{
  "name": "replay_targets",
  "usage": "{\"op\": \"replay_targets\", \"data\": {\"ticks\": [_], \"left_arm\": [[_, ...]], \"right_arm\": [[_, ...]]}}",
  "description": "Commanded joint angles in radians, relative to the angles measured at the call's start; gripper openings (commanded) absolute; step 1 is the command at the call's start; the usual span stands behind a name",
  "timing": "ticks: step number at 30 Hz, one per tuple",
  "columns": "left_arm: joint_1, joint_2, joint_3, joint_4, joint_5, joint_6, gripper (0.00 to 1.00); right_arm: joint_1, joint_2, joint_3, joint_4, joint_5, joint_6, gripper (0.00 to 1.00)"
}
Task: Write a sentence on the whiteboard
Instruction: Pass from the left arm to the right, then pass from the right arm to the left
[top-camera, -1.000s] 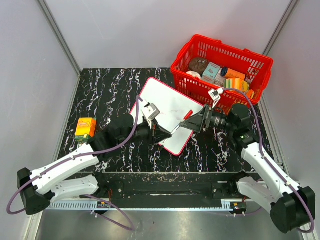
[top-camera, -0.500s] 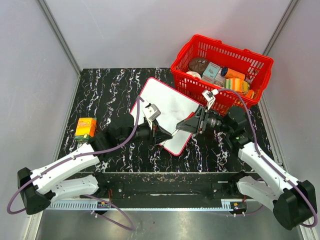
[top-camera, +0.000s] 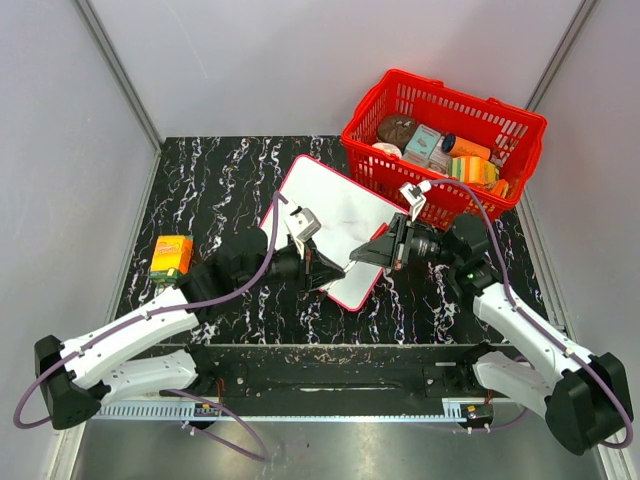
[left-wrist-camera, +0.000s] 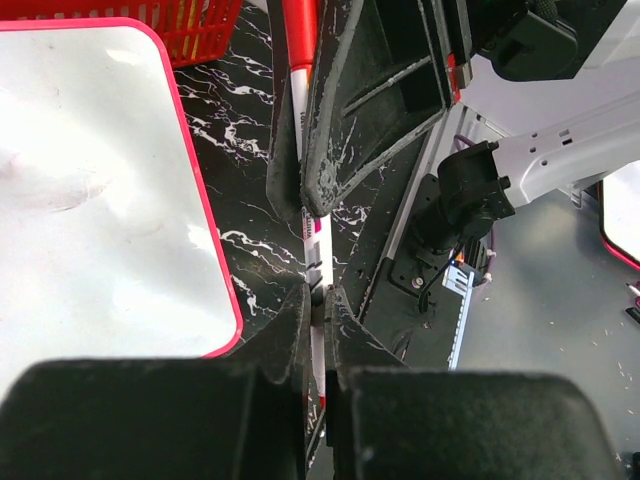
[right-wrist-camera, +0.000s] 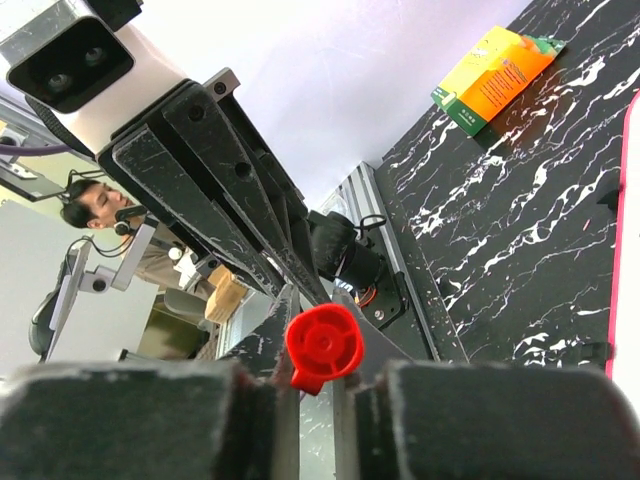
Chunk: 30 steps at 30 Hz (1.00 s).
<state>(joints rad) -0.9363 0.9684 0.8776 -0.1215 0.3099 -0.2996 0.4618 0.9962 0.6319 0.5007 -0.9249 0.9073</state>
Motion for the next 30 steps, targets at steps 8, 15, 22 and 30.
{"op": "replay_targets", "data": {"ticks": [8, 15, 22, 30], "left_arm": [[0.005, 0.012, 0.026, 0.068, 0.020, 0.000, 0.54], [0.007, 0.041, 0.018, 0.068, 0.034, 0.014, 0.35], [0.010, 0.032, 0.021, 0.066, 0.029, 0.017, 0.00], [0.013, 0.018, 0.021, 0.057, 0.024, 0.025, 0.00]], "right_arm": [[0.017, -0.031, 0.014, -0.019, 0.030, -0.038, 0.00], [0.018, -0.065, 0.002, -0.022, 0.095, -0.033, 0.00], [0.017, -0.056, 0.000, -0.024, 0.074, -0.042, 0.30], [0.018, -0.057, -0.014, 0.021, 0.051, -0.030, 0.56]]}}
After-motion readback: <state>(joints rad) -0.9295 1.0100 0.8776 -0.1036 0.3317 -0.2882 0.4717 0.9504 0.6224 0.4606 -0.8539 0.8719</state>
